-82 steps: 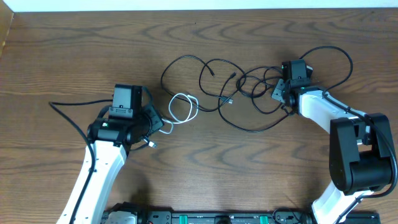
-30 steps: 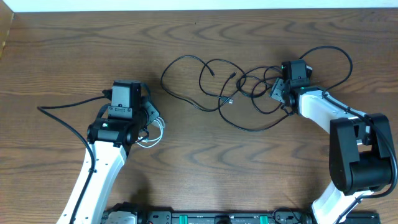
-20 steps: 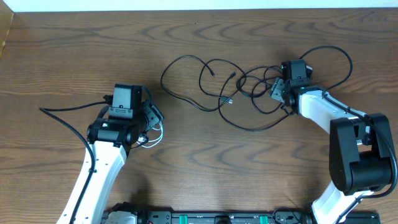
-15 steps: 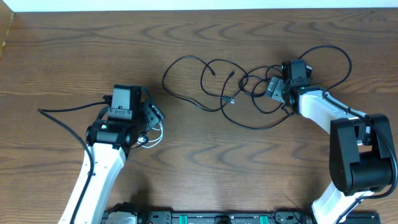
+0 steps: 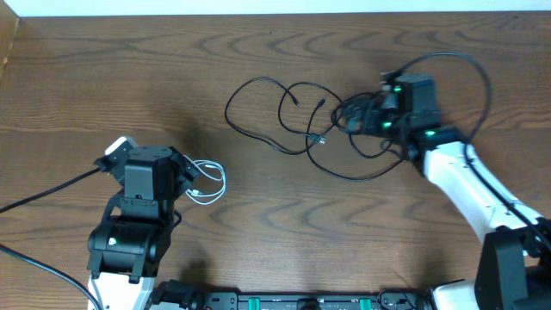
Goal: Untangle cables
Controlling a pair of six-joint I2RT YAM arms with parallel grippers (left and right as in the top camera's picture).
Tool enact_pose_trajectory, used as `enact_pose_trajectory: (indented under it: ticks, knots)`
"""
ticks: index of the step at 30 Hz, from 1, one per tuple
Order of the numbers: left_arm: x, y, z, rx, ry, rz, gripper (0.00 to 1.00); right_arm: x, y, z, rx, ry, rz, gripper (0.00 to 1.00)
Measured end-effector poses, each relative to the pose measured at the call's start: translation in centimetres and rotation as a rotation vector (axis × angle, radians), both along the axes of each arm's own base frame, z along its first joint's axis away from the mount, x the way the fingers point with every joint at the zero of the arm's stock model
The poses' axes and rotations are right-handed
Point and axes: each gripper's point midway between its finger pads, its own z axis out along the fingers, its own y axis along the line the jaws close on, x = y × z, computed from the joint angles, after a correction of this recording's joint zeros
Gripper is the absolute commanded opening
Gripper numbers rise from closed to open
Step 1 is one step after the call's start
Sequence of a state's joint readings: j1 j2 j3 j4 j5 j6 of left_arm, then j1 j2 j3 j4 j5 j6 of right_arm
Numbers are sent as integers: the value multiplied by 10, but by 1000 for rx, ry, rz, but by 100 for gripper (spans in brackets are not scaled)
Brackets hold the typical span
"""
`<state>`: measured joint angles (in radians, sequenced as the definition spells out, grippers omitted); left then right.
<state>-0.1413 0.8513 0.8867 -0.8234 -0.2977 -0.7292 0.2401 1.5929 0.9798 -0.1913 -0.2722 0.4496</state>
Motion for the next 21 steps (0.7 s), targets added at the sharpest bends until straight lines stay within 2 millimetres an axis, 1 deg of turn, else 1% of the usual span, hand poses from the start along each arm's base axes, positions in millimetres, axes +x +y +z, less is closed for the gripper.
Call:
enact_pose_trajectory:
  ticks: [1,2,6,8,11,13,16,21]
  knots:
    - [-2,4,-2,5,9,30,99,-6,27,2,19,-25,110,99]
    - [-4,8,-4,5,16,65,100,-10,43,2,23,-45,177,99]
    - [-8,17,-6,-10,6,171,98,-39,117,1,-8,-162,476,99]
    - [-9,20,-5,-30,-13,222,98,-57,146,-7,-40,-184,563,99]
    - [-11,22,-9,-23,9,240,98,-64,163,-14,-57,-196,586,99]
    - [-14,23,-16,-9,52,246,98,-68,178,-13,-50,-230,611,99]
    - [-15,24,-21,-6,74,261,98,-72,195,-13,-38,-264,632,99]
    - [-18,31,-21,-46,53,341,98,-85,213,-26,17,-184,614,99]
